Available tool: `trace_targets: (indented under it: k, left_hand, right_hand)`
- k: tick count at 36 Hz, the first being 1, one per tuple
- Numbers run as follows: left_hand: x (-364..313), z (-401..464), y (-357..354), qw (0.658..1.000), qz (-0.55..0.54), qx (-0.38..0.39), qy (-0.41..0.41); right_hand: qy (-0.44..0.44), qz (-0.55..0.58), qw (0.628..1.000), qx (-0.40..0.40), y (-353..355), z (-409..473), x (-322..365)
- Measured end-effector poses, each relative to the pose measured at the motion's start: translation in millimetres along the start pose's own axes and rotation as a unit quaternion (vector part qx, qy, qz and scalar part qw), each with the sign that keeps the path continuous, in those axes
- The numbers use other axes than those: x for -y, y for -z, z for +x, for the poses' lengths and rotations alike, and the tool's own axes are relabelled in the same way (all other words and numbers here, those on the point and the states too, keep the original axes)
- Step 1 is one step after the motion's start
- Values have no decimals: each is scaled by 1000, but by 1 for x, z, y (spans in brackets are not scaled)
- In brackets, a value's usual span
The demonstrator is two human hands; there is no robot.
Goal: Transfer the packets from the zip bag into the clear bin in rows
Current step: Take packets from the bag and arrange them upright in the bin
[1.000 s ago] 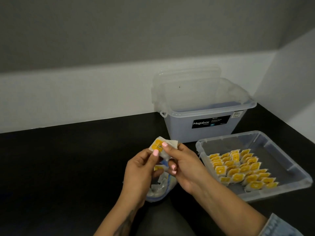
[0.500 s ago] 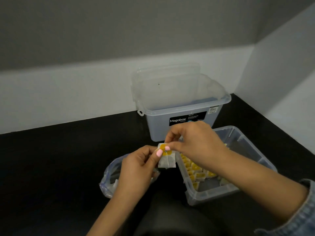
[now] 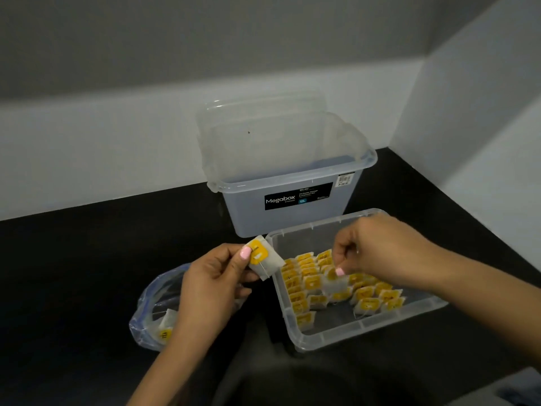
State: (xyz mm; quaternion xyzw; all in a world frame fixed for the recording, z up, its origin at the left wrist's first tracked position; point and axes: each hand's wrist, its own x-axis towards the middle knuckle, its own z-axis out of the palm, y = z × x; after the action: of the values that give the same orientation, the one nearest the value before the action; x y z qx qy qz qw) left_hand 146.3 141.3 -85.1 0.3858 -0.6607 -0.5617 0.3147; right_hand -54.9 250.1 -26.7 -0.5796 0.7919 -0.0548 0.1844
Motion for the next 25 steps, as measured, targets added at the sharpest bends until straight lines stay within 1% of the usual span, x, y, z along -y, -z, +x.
trace_targets:
  k: [4, 10, 20, 25]
  left_hand:
    - [0, 2, -2, 1000, 9, 0, -6]
    - [-3, 2, -6, 1000, 15, -2, -8]
    - [-3, 5, -6, 1000, 5, 3, -13]
    - [-2, 6, -6, 1000, 11, 13, -19]
  right_hand:
    - [6, -69, 996, 54, -24, 7, -9]
    - [31, -162, 985, 44, -56, 21, -12]
    - [55, -213, 975, 20, -74, 40, -10]
    - [74, -217, 973, 28, -78, 41, -11]
